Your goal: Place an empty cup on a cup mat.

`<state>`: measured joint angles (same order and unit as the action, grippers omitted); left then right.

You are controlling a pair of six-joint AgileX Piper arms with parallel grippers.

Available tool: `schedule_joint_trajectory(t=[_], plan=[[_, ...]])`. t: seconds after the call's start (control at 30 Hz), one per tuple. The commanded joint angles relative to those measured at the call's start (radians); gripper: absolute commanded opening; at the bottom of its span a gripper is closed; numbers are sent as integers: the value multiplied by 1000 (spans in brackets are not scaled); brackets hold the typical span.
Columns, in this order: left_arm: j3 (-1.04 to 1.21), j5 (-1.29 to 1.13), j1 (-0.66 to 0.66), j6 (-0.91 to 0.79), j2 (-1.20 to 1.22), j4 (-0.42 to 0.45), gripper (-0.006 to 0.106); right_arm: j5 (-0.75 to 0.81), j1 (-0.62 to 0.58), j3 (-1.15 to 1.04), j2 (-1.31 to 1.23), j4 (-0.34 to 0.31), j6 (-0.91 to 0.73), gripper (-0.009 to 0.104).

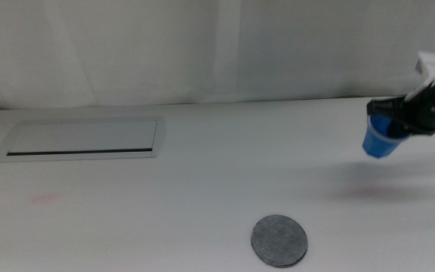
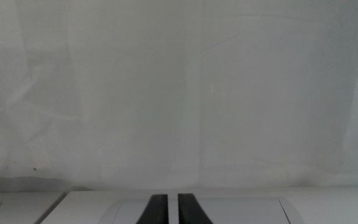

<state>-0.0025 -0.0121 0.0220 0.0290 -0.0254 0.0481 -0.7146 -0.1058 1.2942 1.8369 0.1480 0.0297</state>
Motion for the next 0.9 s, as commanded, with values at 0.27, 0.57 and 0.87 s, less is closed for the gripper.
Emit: schedule_joint_trajectory(t=[0.27,0.57,0.87], plan=[[38,0,-2,5,5,-3,-3,-148,-2,74,-248,122,-108,-2],[38,0,-2,5,5,-3,-3,-266,-105,74,-365,186,-169,-2],[38,0,-2,5,5,-3,-3,-279,-316,74,-351,160,-104,-2]])
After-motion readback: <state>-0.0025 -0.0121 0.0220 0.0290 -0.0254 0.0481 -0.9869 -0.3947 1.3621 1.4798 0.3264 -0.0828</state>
